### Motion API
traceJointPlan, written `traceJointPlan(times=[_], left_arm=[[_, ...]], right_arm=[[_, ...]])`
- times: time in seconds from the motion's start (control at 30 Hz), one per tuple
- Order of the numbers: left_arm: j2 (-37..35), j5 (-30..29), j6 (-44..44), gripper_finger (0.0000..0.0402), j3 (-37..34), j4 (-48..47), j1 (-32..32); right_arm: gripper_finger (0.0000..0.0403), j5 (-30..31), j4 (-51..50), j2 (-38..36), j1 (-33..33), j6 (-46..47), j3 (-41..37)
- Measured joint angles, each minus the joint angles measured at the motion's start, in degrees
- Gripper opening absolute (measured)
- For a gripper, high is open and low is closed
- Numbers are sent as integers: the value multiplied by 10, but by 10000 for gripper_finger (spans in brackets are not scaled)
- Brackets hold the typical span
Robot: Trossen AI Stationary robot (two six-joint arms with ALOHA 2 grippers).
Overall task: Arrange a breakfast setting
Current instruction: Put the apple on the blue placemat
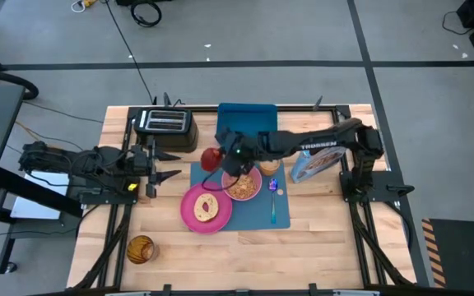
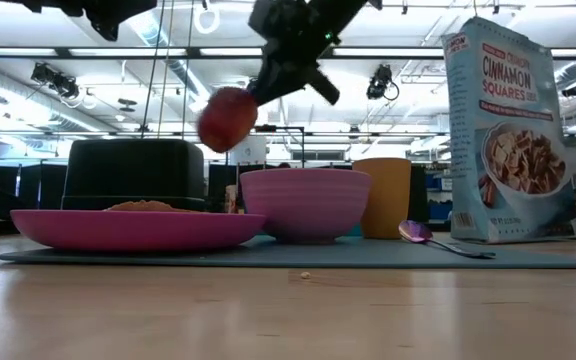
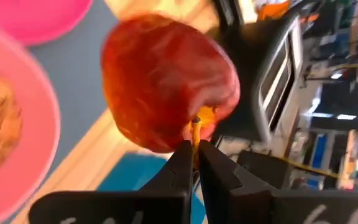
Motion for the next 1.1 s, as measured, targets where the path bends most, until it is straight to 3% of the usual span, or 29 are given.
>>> traceJointPlan(times=[0.17,0.5,1.1], left_arm=[[2,0,2,192,22,-24,0],[-13,0,1,192,31,-66,0],[-14,0,3,192,31,-70,0]], right_arm=[[18,1,41,39,13,-4,14],[18,7,-118,163,7,-16,169],[30,10,-143,208,12,-24,177]])
